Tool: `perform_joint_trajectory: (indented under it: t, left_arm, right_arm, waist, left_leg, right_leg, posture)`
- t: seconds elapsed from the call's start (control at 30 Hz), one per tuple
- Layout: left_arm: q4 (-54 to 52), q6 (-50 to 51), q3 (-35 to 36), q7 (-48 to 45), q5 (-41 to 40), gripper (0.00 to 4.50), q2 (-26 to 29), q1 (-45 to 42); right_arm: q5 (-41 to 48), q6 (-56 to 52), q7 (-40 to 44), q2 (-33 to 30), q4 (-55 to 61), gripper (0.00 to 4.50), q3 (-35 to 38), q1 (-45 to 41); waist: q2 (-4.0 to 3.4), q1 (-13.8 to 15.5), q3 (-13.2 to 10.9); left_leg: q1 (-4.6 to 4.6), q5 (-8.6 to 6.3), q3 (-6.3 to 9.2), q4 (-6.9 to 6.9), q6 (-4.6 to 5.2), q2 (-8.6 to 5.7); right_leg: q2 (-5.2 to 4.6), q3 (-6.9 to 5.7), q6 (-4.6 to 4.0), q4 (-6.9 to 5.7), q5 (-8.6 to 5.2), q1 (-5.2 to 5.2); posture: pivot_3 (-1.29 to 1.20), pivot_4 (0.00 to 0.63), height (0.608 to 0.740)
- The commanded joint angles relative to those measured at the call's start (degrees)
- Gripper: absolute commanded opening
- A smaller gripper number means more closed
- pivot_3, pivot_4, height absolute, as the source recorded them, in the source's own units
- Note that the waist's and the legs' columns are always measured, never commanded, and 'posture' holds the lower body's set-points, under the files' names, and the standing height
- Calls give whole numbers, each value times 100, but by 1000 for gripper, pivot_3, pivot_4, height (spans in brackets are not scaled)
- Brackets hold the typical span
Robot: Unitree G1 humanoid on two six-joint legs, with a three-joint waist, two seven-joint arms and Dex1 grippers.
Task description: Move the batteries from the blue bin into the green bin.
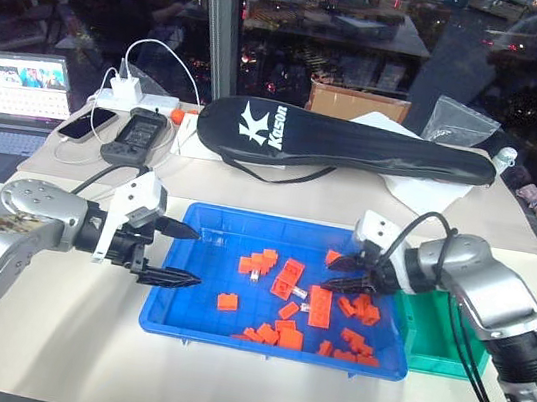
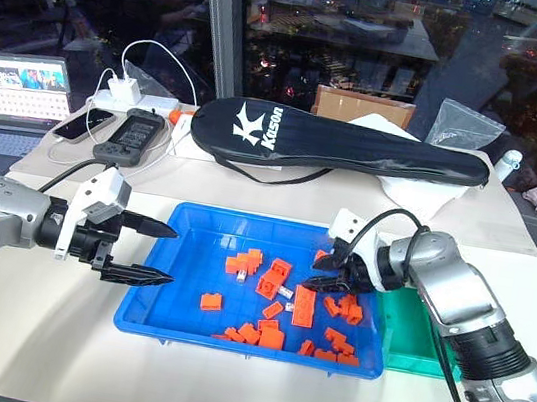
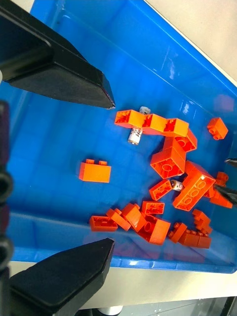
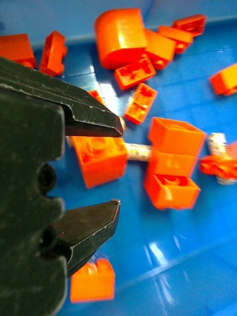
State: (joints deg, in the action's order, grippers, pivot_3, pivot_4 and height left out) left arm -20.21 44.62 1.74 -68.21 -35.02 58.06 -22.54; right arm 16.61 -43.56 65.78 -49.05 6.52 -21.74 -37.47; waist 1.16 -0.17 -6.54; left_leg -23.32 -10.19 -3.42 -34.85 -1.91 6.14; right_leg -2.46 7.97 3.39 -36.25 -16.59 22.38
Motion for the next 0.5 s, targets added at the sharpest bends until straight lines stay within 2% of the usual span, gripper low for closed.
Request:
perform_joint_trajectory:
  t: [0.03, 0.2, 0.33, 0.5]
  left_arm:
    - [-77, -58, 174, -20, -49, 4500, 100, -79]
    - [8, -122, 65, -25, 4, 4500, 39, -92]
    - [-4, -95, 82, -15, -34, 4500, 40, -75]
    - [-74, -47, 142, -14, -78, 4500, 98, 1]
  right_arm:
    - [-193, 201, -29, 7, 134, 2345, 71, -7]
    - [-119, 52, -34, 104, 92, 2345, 261, -6]
    - [-119, 40, 8, 113, 144, 1268, 289, 6]
    - [-58, -45, 37, 152, 221, 1268, 316, -13]
  waist:
    - [0, 0, 0]
    - [0, 0, 0]
    - [0, 2, 0]
    - [0, 6, 0]
  left_leg:
    - [0, 0, 0, 0, 0, 0]
    - [1, 0, 0, 0, 0, 0]
    - [0, 0, 0, 0, 0, 0]
    - [0, 0, 0, -1, 0, 0]
  right_leg:
    - [0, 0, 0, 0, 0, 0]
    - [0, 0, 1, 0, 0, -1]
    - [0, 0, -1, 0, 0, -1]
    - [0, 0, 0, 0, 0, -1]
  posture:
    - [0, 150, 696]
    - [0, 150, 696]
    - [0, 150, 696]
    - [0, 150, 696]
